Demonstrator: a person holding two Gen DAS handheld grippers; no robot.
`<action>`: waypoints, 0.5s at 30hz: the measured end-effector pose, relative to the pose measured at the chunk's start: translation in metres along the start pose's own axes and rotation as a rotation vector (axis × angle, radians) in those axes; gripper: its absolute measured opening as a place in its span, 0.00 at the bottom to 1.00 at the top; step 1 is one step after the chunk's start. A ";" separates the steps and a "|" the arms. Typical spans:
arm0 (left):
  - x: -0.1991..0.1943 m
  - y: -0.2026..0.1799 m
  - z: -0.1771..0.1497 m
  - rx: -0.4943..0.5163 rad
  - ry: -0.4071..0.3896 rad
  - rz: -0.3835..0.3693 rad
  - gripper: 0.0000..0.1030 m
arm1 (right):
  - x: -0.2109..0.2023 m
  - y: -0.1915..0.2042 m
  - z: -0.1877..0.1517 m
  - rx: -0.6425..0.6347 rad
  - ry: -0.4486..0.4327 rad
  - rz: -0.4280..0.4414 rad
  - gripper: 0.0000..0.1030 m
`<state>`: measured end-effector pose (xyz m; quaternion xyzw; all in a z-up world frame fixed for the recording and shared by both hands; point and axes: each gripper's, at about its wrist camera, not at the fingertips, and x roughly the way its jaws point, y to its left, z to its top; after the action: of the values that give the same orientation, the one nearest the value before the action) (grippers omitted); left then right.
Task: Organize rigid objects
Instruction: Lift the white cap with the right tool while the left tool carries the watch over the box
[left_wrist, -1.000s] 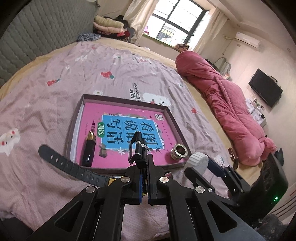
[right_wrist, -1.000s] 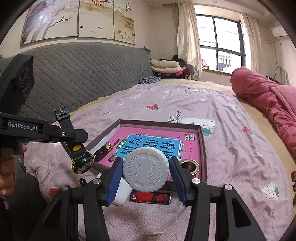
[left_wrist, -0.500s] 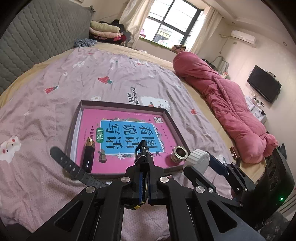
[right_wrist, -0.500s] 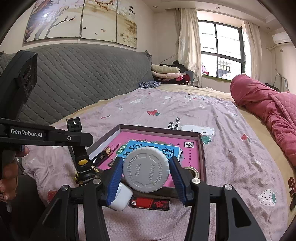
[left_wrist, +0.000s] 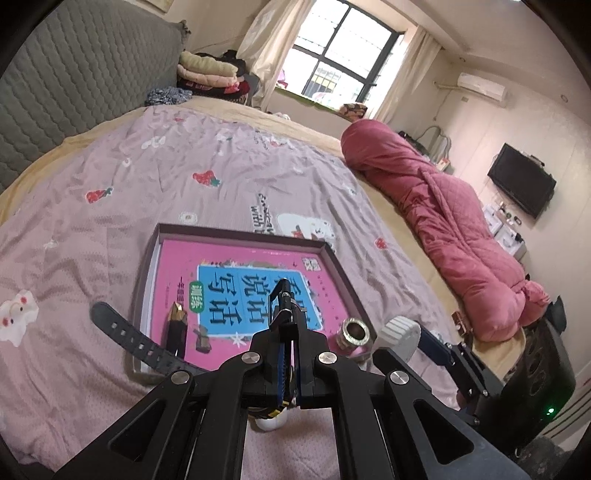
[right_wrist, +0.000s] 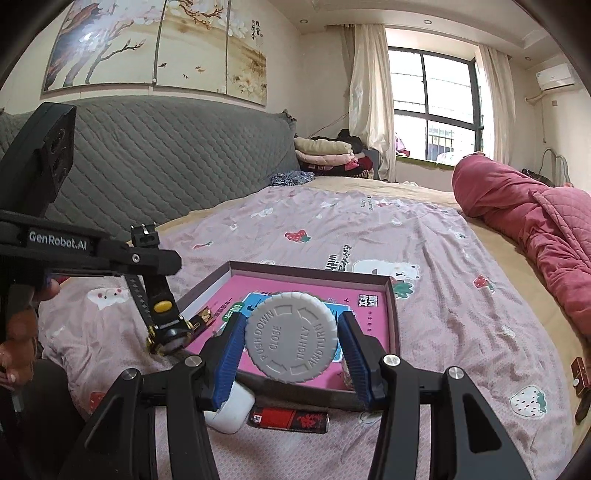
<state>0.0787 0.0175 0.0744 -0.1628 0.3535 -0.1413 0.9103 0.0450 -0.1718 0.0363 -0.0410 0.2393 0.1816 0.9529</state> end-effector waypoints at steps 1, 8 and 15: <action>-0.001 0.001 0.002 0.002 -0.008 0.002 0.03 | 0.000 -0.001 0.001 0.003 -0.003 -0.002 0.50; -0.005 0.004 0.013 -0.003 -0.046 0.002 0.03 | 0.000 -0.003 0.004 0.000 -0.023 -0.007 0.50; -0.003 -0.001 0.021 0.025 -0.069 0.014 0.03 | 0.002 -0.001 0.010 -0.012 -0.047 -0.005 0.50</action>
<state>0.0908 0.0222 0.0916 -0.1538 0.3210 -0.1338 0.9249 0.0517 -0.1708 0.0440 -0.0432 0.2158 0.1815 0.9584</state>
